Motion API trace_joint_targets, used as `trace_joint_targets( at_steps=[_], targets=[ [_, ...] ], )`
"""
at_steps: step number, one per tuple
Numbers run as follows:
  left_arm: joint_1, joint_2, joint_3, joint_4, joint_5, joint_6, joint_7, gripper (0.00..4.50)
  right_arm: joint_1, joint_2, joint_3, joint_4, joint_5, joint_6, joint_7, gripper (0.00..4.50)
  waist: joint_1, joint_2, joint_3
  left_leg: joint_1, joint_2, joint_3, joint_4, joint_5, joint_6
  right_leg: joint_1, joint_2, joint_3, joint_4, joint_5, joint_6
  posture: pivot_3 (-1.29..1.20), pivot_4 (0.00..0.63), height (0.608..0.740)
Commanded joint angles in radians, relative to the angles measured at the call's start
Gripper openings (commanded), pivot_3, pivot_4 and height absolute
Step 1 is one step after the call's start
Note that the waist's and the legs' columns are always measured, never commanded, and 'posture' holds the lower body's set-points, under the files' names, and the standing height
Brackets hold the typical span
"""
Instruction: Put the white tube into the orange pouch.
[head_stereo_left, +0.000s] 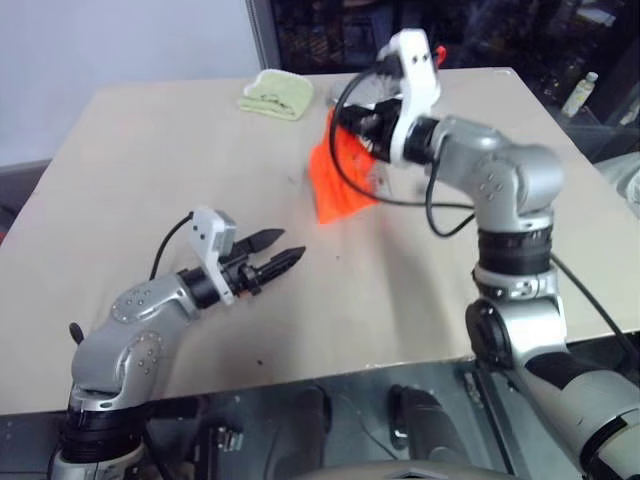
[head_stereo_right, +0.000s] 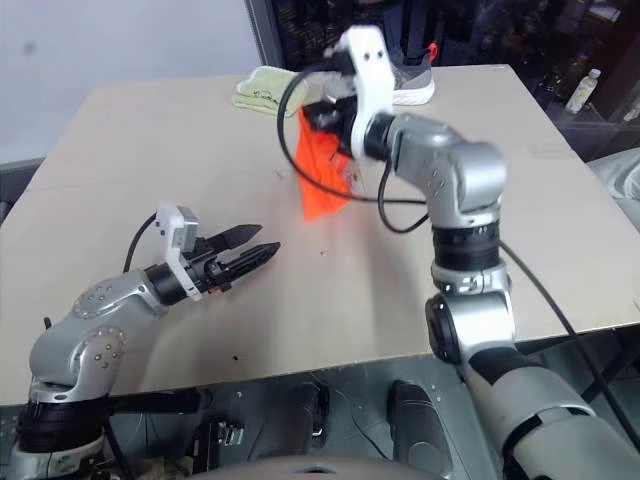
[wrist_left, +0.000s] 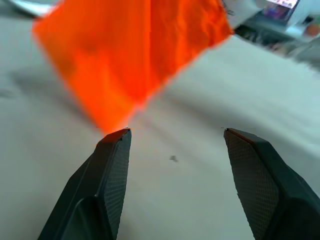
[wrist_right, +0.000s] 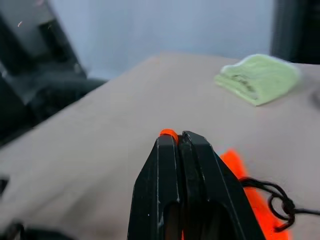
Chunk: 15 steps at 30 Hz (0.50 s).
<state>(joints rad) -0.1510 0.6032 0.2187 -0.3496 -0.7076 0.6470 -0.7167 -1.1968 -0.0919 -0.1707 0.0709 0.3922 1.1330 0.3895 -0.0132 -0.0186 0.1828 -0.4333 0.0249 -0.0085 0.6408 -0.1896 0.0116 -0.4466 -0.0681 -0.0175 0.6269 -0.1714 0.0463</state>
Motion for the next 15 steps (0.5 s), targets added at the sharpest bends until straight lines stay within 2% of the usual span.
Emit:
trace_joint_targets(
  at_steps=[1,3,7,10,15],
  targets=[
    [-0.048,-0.029,0.016,-0.014,-0.056,0.032,0.035,3.06,-0.054,-0.104,0.041,0.039,-0.035,0.093,-0.031,0.09,0.0,0.0,0.0,0.0,0.0,0.0,0.0,0.0,0.0,0.0,0.0,0.0,0.0,0.0,0.0,0.0,0.15,0.74],
    [-0.057,-0.039,-0.009,-0.022,-0.036,0.018,0.034,3.06,-0.068,-0.159,0.071,0.075,-0.043,0.132,-0.023,0.09,-0.002,-0.001,-0.001,0.0,-0.001,0.0,0.0,0.0,0.0,0.0,-0.001,0.0,0.0,0.0,0.0,0.0,0.15,0.74],
    [-0.12,-0.1,-0.038,-0.042,-0.074,0.103,0.142,3.06,-0.078,-0.2,0.097,0.112,-0.033,0.159,-0.004,0.09,-0.006,0.0,0.0,0.0,-0.001,0.003,-0.001,0.0,0.0,-0.001,-0.001,0.003,-0.001,0.001,-0.001,0.0,0.15,0.74],
    [-0.187,-0.168,-0.094,-0.066,-0.049,0.184,0.28,3.06,-0.069,-0.181,0.084,0.114,-0.029,0.174,-0.024,0.09,-0.005,0.0,0.0,0.0,-0.001,0.002,-0.002,0.0,0.0,0.0,0.0,0.003,0.0,0.003,0.002,0.0,0.15,0.74],
    [-0.287,-0.227,-0.203,-0.038,0.045,0.222,0.384,3.06,-0.064,-0.15,0.057,0.092,-0.019,0.197,-0.054,0.09,-0.004,0.0,0.0,0.0,-0.001,0.002,-0.001,0.0,0.0,0.0,0.001,0.003,0.0,0.003,0.003,0.0,0.15,0.74]
  ],
)
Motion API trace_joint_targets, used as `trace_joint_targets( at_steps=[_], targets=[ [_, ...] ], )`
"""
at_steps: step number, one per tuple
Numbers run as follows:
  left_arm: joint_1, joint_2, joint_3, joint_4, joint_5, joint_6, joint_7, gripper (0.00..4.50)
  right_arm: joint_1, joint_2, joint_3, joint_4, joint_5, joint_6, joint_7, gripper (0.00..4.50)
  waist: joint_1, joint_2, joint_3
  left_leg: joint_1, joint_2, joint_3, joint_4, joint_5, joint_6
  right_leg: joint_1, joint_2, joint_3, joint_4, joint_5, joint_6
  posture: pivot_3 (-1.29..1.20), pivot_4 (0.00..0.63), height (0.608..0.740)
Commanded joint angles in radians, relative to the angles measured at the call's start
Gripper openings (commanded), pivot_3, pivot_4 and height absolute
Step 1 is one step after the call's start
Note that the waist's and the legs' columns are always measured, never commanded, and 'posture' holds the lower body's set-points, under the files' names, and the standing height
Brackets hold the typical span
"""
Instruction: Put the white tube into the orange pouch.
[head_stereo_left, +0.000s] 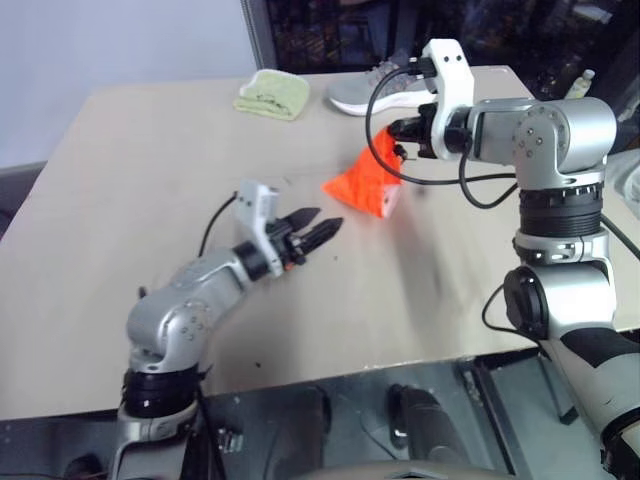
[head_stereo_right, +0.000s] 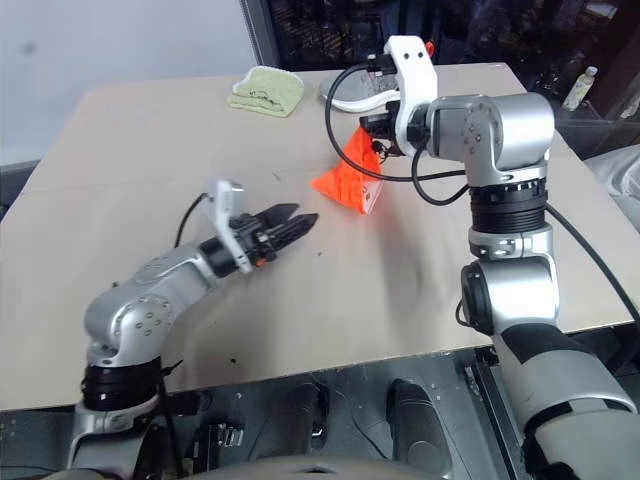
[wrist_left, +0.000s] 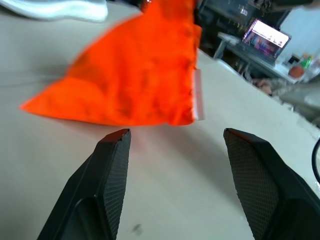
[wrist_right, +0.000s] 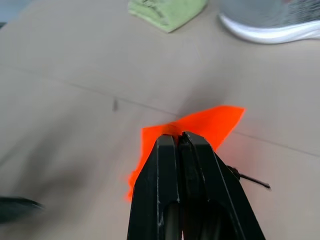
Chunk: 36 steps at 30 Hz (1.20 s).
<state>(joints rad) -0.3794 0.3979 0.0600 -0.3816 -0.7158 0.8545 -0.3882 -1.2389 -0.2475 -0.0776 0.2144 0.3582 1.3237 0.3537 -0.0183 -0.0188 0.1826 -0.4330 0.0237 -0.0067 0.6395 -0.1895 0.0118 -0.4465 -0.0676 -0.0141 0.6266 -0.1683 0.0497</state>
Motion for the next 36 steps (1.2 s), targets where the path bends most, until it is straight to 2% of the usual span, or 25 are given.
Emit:
trace_joint_targets(
  at_steps=[1,8,14,21,24,27,29,32,36],
  targets=[
    [-0.084,-0.037,-0.06,0.016,0.069,0.011,0.068,3.06,-0.021,0.01,-0.041,-0.056,0.018,0.01,-0.024,0.09,0.003,0.0,0.0,0.0,0.0,0.0,0.0,0.0,0.0,0.0,0.0,0.0,0.0,0.0,0.0,0.0,0.15,0.74],
    [-0.24,-0.153,-0.157,0.212,0.244,-0.056,0.143,3.06,-0.022,0.034,-0.062,-0.079,0.029,0.022,-0.053,0.09,0.004,0.0,0.0,0.0,0.0,0.0,0.001,0.0,0.0,0.0,0.001,0.0,0.0,0.0,0.0,0.0,0.15,0.74],
    [-0.284,-0.278,-0.213,0.285,0.336,-0.109,0.19,3.06,-0.024,0.049,-0.072,-0.088,0.031,0.02,-0.074,0.09,0.003,0.0,0.0,-0.001,0.0,0.0,0.0,0.0,0.0,0.0,0.001,0.0,0.0,0.002,-0.002,0.0,0.15,0.74],
    [-0.294,-0.318,-0.209,0.33,0.446,-0.143,0.259,3.06,-0.018,0.058,-0.075,-0.099,0.033,0.021,-0.088,0.09,0.002,0.0,0.0,0.0,0.0,0.0,0.0,0.0,0.0,0.0,0.001,0.0,0.0,0.001,-0.001,0.0,0.15,0.74],
    [-0.295,-0.328,-0.192,0.336,0.479,-0.171,0.285,2.28,-0.016,0.053,-0.077,-0.099,0.033,0.017,-0.091,0.0,0.003,0.0,0.0,0.0,0.0,0.0,0.0,0.0,0.0,0.0,0.001,0.0,0.0,0.0,0.0,0.0,0.15,0.74],
    [-0.289,-0.324,-0.18,0.326,0.49,-0.182,0.279,0.86,-0.012,0.05,-0.078,-0.099,0.032,0.014,-0.094,0.0,0.003,0.0,0.0,-0.001,0.0,0.0,0.0,0.0,0.0,0.0,0.001,0.0,0.0,0.001,-0.001,0.0,0.15,0.74],
    [-0.279,-0.322,-0.166,0.309,0.484,-0.188,0.268,0.06,-0.008,0.046,-0.079,-0.101,0.032,0.012,-0.094,0.0,0.003,0.0,0.0,-0.001,0.0,0.0,0.0,0.0,0.0,0.0,0.001,0.0,0.0,0.001,-0.001,0.0,0.15,0.74],
    [-0.269,-0.321,-0.131,0.268,0.449,-0.194,0.236,0.06,-0.001,0.04,-0.082,-0.106,0.03,0.01,-0.098,0.0,0.003,0.0,0.0,-0.001,0.0,-0.001,0.0,0.0,0.0,0.0,0.001,0.0,0.0,0.002,-0.002,0.0,0.15,0.74],
    [-0.253,-0.263,-0.035,0.203,0.343,-0.159,0.13,0.06,0.019,0.021,-0.089,-0.113,0.023,-0.008,-0.101,0.0,0.002,0.0,0.0,-0.001,0.0,-0.001,0.0,0.0,0.0,0.0,0.001,0.0,0.0,0.002,-0.002,0.0,0.15,0.74]
  ],
)
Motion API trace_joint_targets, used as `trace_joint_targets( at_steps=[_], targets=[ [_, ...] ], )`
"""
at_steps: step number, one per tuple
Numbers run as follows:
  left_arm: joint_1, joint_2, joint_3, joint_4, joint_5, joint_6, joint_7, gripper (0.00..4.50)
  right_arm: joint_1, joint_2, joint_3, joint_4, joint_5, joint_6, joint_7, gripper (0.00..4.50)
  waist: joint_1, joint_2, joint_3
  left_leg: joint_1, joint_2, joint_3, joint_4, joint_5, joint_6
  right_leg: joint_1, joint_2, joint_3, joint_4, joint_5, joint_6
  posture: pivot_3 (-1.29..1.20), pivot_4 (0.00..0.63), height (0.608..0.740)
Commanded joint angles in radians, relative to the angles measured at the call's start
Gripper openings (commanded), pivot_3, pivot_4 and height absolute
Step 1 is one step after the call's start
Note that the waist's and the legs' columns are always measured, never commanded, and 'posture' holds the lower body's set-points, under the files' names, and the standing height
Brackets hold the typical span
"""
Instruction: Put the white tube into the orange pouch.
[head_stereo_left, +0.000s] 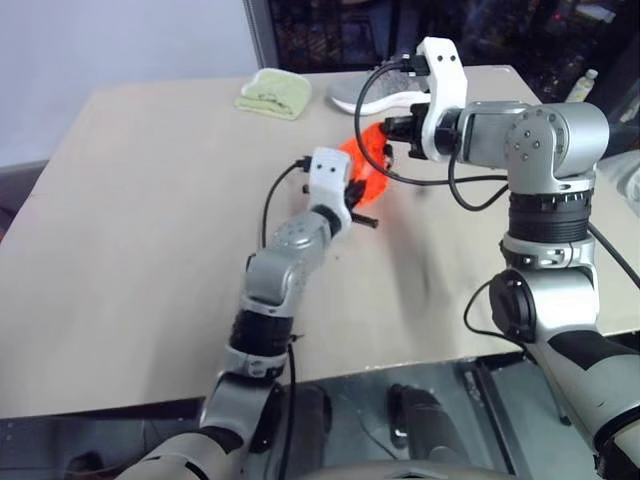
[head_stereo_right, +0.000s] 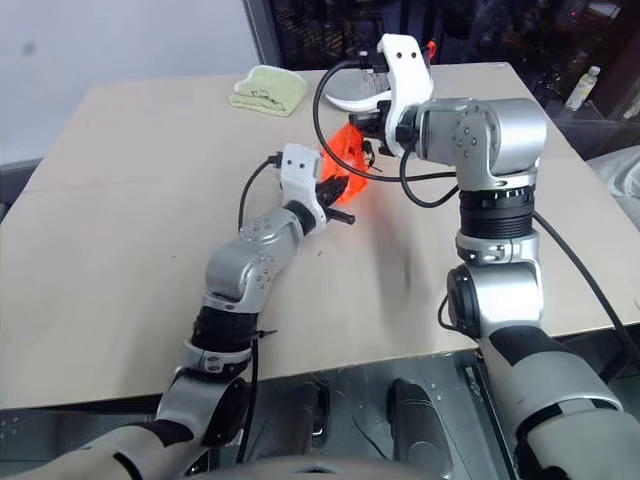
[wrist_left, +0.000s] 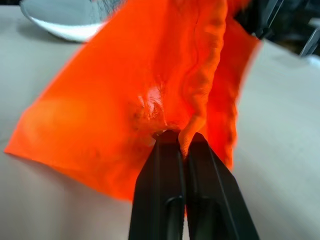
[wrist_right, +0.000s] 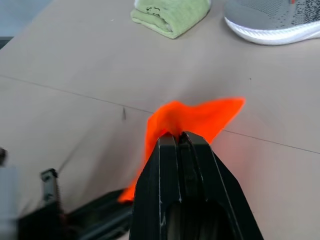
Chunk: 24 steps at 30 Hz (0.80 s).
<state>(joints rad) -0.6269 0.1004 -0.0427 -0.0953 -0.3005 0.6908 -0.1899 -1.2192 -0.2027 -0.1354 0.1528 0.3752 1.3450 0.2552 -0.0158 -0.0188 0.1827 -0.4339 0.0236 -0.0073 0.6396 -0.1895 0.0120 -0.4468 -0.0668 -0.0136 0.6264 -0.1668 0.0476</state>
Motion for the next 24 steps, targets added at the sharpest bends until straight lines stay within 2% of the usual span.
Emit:
trace_joint_targets(
  at_steps=[1,8,11,18,24],
  targets=[
    [-0.015,0.051,0.094,-0.087,-0.107,0.02,-0.093,0.06,0.002,-0.028,-0.036,-0.053,0.007,-0.032,-0.003,0.0,0.0,0.0,0.0,0.0,0.0,0.0,0.0,0.0,0.0,0.0,0.0,0.0,0.0,0.0,0.0,0.0,0.15,0.74],
    [-0.149,0.221,0.233,0.028,-0.267,0.087,-0.278,0.06,-0.005,-0.093,-0.044,-0.086,0.009,-0.074,0.014,0.0,0.001,0.0,0.0,0.0,0.0,-0.001,0.0,0.0,0.0,0.0,0.0,0.0,0.0,-0.002,0.003,0.0,0.15,0.74],
    [-0.25,0.242,0.269,0.159,-0.284,0.074,-0.281,0.06,0.0,-0.113,-0.034,-0.09,0.004,-0.128,0.023,0.0,0.002,0.0,0.0,0.0,0.0,0.0,0.0,0.0,0.0,0.0,0.0,0.0,-0.001,-0.002,0.003,0.0,0.15,0.74],
    [-0.464,0.25,0.265,0.432,-0.277,0.017,-0.359,0.06,0.022,-0.204,0.09,-0.048,-0.058,-0.338,0.111,0.0,-0.001,0.0,0.001,-0.001,-0.001,0.0,0.0,0.0,0.0,0.0,0.0,0.0,-0.001,-0.002,0.003,0.0,0.15,0.74],
    [-0.43,0.337,0.15,0.468,-0.177,-0.021,-0.484,0.06,0.153,-0.26,0.178,-0.226,-0.027,-0.299,0.197,0.0,-0.015,0.0,0.001,0.0,0.0,0.0,-0.004,0.0,0.0,-0.001,0.0,0.001,-0.001,-0.001,0.001,0.0,0.15,0.74]
  ],
)
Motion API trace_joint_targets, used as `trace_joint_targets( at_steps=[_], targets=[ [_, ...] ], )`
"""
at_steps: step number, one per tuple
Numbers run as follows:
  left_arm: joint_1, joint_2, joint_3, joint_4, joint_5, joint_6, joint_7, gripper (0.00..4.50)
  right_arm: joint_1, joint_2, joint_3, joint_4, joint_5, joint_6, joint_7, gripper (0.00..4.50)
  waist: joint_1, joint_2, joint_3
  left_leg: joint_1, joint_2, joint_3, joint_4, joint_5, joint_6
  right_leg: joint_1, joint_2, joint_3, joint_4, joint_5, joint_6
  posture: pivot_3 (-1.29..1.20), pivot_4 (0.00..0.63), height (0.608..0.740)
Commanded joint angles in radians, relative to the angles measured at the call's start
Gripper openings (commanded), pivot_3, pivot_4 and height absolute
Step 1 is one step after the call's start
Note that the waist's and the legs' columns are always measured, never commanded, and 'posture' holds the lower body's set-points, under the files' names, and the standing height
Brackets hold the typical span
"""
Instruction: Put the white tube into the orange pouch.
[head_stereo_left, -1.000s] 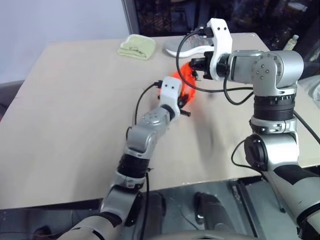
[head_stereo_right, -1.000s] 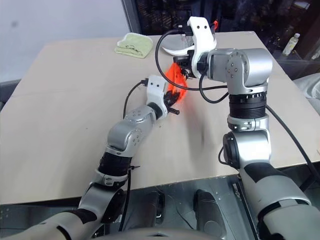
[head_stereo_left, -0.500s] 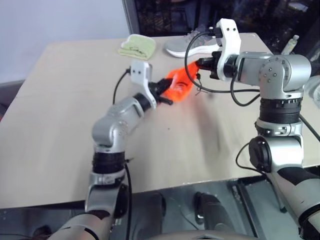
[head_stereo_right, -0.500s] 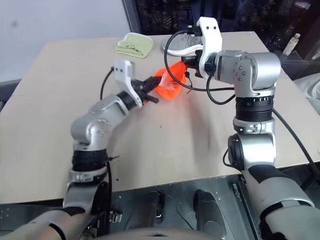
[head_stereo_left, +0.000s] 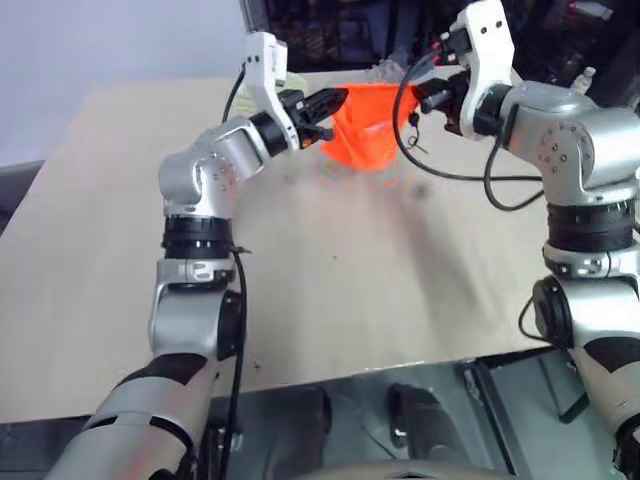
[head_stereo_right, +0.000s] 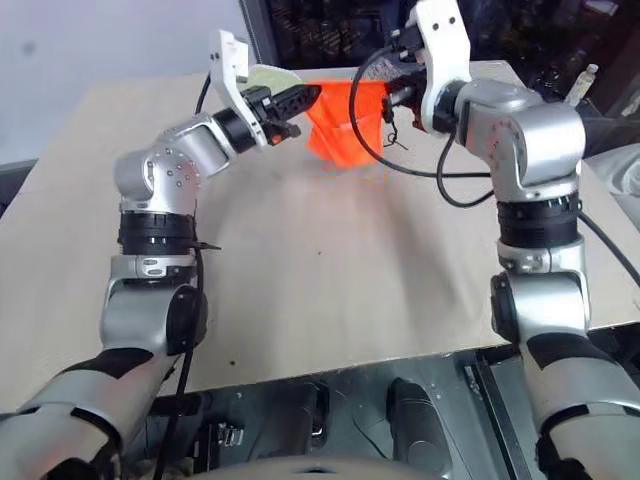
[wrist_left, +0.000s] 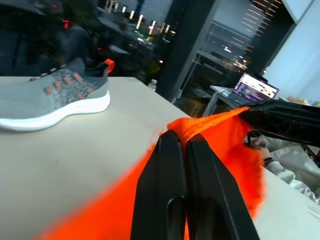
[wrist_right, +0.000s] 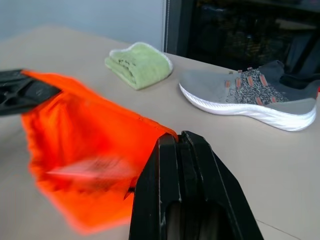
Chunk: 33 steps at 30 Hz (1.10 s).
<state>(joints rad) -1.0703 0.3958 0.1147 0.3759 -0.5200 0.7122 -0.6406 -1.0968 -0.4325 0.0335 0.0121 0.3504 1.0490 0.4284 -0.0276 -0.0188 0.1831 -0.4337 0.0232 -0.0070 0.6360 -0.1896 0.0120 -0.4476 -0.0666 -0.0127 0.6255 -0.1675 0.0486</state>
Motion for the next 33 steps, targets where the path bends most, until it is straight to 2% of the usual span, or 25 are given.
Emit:
trace_joint_targets(
  at_steps=[1,4,7,11,14,17,21,23,26,28,33],
  targets=[
    [0.02,0.04,0.0,-0.002,0.035,-0.031,-0.03,0.06,0.062,-0.016,0.021,-0.114,0.002,-0.008,0.023,0.0,-0.006,0.0,0.0,0.0,0.0,0.0,0.0,0.0,0.0,0.0,0.0,0.0,0.0,0.0,-0.001,0.0,0.15,0.74],
    [0.031,0.03,0.018,-0.005,0.022,-0.011,-0.025,0.06,0.131,0.012,0.064,-0.162,-0.015,-0.054,0.016,0.0,-0.01,0.0,0.0,0.0,0.0,0.0,0.0,0.0,0.0,0.0,0.0,0.0,0.0,0.0,0.0,0.0,0.15,0.74],
    [0.028,0.024,0.025,0.004,0.018,0.001,-0.014,0.0,0.177,-0.009,0.105,-0.204,-0.047,-0.09,0.026,0.77,-0.009,0.0,0.0,0.0,0.0,0.0,0.001,0.0,0.0,0.0,0.0,0.0,0.0,-0.001,0.002,0.0,0.15,0.74],
    [0.014,0.029,0.026,0.013,0.018,0.014,-0.024,0.0,0.253,-0.021,0.103,-0.347,-0.041,-0.024,0.003,2.42,-0.005,0.0,0.0,0.0,0.0,0.0,0.001,0.0,0.0,0.0,0.0,0.0,0.0,-0.001,0.003,0.0,0.15,0.74],
    [-0.009,0.035,0.027,0.031,0.021,0.019,-0.031,0.0,0.3,0.011,0.025,-0.462,0.025,0.09,-0.019,2.42,-0.004,0.0,0.0,0.0,0.0,0.0,0.002,0.0,0.0,0.0,0.0,0.0,0.001,-0.001,0.003,0.0,0.15,0.74],
    [-0.027,0.039,0.027,0.045,0.02,0.023,-0.036,0.0,0.331,0.047,0.006,-0.497,0.041,0.144,-0.052,2.42,-0.004,0.0,0.0,0.0,0.0,0.0,0.002,0.0,0.0,0.0,0.0,0.0,0.001,-0.001,0.003,0.0,0.15,0.74],
    [-0.031,0.042,0.025,0.046,0.022,0.027,-0.043,0.0,0.355,0.106,0.011,-0.543,0.09,0.21,-0.058,2.42,-0.007,0.0,0.0,0.001,0.0,0.0,0.002,0.0,0.0,0.0,0.0,0.0,0.001,-0.001,0.003,0.0,0.15,0.74],
    [-0.033,0.041,0.029,0.039,0.017,0.037,-0.04,0.0,0.375,0.155,0.06,-0.558,0.104,0.228,-0.073,2.42,-0.008,0.0,0.0,0.001,0.0,0.0,0.002,0.0,0.0,0.0,0.0,0.0,0.002,-0.001,0.003,0.0,0.15,0.74],
    [-0.039,0.036,0.037,0.033,0.009,0.054,-0.029,0.0,0.393,0.289,0.078,-0.473,0.079,0.216,-0.153,2.42,-0.012,-0.001,0.0,0.001,0.0,-0.001,0.002,0.0,0.0,0.0,0.0,0.0,0.002,-0.001,0.003,0.0,0.15,0.74],
    [-0.039,0.031,0.037,0.019,0.006,0.062,-0.023,0.0,0.439,0.353,0.068,-0.418,0.038,0.135,-0.209,2.42,-0.011,-0.001,0.0,0.001,0.001,-0.001,0.002,0.0,0.0,0.0,0.001,0.0,0.002,-0.001,0.003,0.0,0.15,0.74],
    [-0.038,0.032,0.035,0.012,0.009,0.06,-0.022,0.0,0.469,0.357,0.105,-0.371,0.001,0.071,-0.215,2.42,-0.003,-0.001,0.0,-0.001,-0.001,0.0,0.005,0.0,0.0,0.001,0.0,0.002,0.001,-0.001,0.003,0.0,0.15,0.74]
  ],
)
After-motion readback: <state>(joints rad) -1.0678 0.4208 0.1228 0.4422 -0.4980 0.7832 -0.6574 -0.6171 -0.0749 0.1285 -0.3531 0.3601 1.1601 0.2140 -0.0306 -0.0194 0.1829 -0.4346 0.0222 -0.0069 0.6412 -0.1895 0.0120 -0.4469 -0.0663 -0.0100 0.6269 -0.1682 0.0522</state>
